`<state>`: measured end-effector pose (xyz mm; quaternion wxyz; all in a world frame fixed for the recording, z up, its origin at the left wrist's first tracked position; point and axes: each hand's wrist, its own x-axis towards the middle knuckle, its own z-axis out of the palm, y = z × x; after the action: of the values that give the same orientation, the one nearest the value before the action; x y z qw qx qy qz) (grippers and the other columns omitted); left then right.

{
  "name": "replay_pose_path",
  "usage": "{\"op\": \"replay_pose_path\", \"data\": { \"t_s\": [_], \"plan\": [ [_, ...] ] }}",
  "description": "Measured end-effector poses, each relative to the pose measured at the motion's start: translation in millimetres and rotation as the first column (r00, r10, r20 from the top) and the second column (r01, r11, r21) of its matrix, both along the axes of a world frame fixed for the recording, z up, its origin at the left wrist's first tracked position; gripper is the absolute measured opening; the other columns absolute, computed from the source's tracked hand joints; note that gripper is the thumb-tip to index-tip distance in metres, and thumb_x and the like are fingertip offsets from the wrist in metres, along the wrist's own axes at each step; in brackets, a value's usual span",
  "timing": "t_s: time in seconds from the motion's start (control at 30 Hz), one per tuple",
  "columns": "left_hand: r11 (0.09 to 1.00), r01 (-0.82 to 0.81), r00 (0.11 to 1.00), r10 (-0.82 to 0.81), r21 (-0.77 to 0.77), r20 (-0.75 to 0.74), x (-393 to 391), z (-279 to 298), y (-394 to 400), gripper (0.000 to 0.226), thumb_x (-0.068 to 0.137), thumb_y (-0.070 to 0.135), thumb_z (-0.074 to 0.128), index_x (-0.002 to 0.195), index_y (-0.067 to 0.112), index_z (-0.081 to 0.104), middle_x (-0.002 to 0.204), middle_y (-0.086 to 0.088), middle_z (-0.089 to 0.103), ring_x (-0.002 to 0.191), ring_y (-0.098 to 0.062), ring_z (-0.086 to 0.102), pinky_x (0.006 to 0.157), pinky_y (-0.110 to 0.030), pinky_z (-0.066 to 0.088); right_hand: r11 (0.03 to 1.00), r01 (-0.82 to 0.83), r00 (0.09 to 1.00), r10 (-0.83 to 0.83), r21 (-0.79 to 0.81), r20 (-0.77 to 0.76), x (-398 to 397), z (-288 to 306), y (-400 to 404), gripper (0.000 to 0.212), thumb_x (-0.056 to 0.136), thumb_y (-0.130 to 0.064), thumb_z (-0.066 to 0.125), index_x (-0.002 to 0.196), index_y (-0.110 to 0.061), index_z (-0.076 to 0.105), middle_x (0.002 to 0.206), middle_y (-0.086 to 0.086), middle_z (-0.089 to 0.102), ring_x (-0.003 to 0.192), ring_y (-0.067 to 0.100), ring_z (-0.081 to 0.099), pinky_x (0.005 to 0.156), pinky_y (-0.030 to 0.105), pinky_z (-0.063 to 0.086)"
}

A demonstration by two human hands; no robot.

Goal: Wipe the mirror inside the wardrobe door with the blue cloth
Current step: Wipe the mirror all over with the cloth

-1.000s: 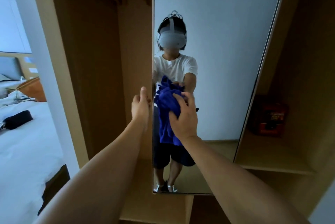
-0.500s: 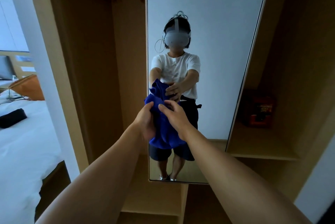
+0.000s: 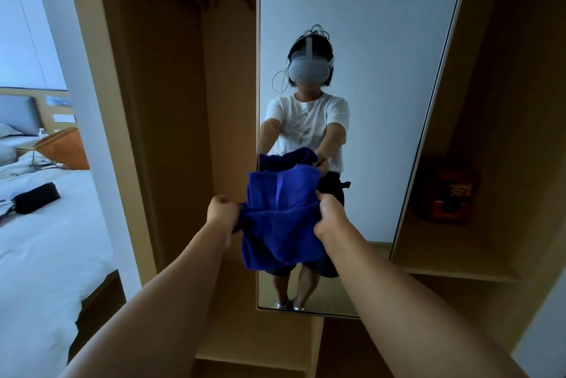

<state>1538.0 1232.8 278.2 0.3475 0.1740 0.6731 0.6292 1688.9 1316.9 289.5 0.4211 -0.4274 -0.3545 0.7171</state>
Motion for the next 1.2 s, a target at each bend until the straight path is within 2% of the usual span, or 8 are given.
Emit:
{"op": "replay_pose_path", "data": {
  "t_s": [0.13,0.3,0.5,0.7,0.87,1.0,1.1,1.2],
  "plan": [
    [0.985,-0.170,0.877,0.154,0.007,-0.455,16.2,-7.4,6.4,0.031,0.089,0.021,0.058,0.118,0.015,0.048,0.111,-0.003,0.055,0.093,-0.022,0.058,0.075,-0.036,0.052,1.000,0.029,0.995,-0.029,0.001,-0.094,-8.4,2.4,-4.9,0.029,0.099,-0.007,0.034,0.119,0.001,0.053,0.131,0.021,0.051,0.112,0.032,0.053,0.091,0.035,0.043],
    [0.869,0.495,0.857,-0.485,0.018,-0.175,51.3,-3.1,16.3,0.051,0.079,0.044,0.070,0.119,0.019,0.052,0.109,-0.001,0.060,0.098,-0.019,0.060,0.074,-0.030,0.052,0.994,0.082,0.991,-0.088,-0.071,-0.100,-16.0,-0.5,-8.8,0.036,0.098,-0.016,0.045,0.123,0.007,0.053,0.117,0.024,0.058,0.100,0.038,0.058,0.085,0.045,0.048],
    [0.913,0.327,0.926,-0.361,0.245,0.111,48.4,-10.5,29.2,0.025,0.096,0.031,0.051,0.106,0.011,0.061,0.099,-0.012,0.069,0.085,-0.023,0.069,0.057,-0.027,0.055,0.940,-0.289,0.956,0.272,0.181,0.111,2.9,11.9,-7.3,0.023,0.093,-0.015,0.057,0.113,-0.005,0.063,0.116,0.018,0.064,0.102,0.031,0.062,0.089,0.041,0.050],
    [0.982,0.096,0.951,-0.139,0.162,0.275,27.6,-17.5,29.0,0.024,0.097,0.020,0.049,0.119,0.013,0.053,0.117,-0.013,0.060,0.104,-0.030,0.058,0.083,-0.044,0.049,0.984,-0.059,0.997,0.050,0.166,0.057,3.5,-0.8,4.0,0.015,0.084,0.004,0.049,0.083,0.000,0.063,0.079,0.013,0.060,0.064,0.023,0.054,0.061,0.031,0.045],
    [0.947,-0.236,0.892,0.122,-0.218,-0.436,6.4,-28.4,28.6,0.054,0.092,0.019,0.056,0.140,0.012,0.032,0.136,-0.015,0.044,0.120,-0.033,0.045,0.094,-0.044,0.045,0.996,-0.053,0.998,0.050,0.070,0.039,-3.5,-2.0,9.7,0.015,0.075,-0.007,0.050,0.060,-0.009,0.050,0.064,0.008,0.048,0.064,0.024,0.048,0.067,0.035,0.039],
    [0.954,0.286,0.927,-0.300,0.093,0.223,37.3,-15.5,33.7,0.059,0.087,0.062,0.046,0.117,0.013,0.061,0.109,-0.015,0.066,0.098,-0.027,0.062,0.082,-0.039,0.052,0.980,-0.117,0.992,0.109,0.161,0.057,-31.2,6.0,3.5,0.017,0.086,-0.004,0.052,0.099,0.001,0.063,0.092,0.018,0.063,0.084,0.031,0.061,0.081,0.037,0.050],
    [0.916,0.289,0.819,-0.387,0.277,0.424,37.4,-22.6,34.6,0.067,0.079,0.069,0.051,0.115,0.014,0.065,0.113,-0.018,0.067,0.111,-0.035,0.058,0.097,-0.046,0.044,0.956,-0.233,0.972,0.231,0.178,0.033,-37.6,13.4,6.6,0.012,0.093,-0.010,0.054,0.099,-0.005,0.062,0.091,0.013,0.063,0.075,0.023,0.062,0.061,0.026,0.055],
    [0.908,0.175,0.814,-0.351,0.381,0.463,25.7,-24.3,38.6,0.044,0.089,0.048,0.050,0.106,0.010,0.065,0.100,-0.017,0.069,0.101,-0.034,0.060,0.088,-0.044,0.048,0.970,0.027,0.994,-0.053,0.241,0.099,-21.9,17.7,32.9,0.013,0.093,-0.012,0.053,0.092,-0.008,0.065,0.082,0.010,0.063,0.062,0.021,0.061,0.050,0.025,0.053]
  ]
}}
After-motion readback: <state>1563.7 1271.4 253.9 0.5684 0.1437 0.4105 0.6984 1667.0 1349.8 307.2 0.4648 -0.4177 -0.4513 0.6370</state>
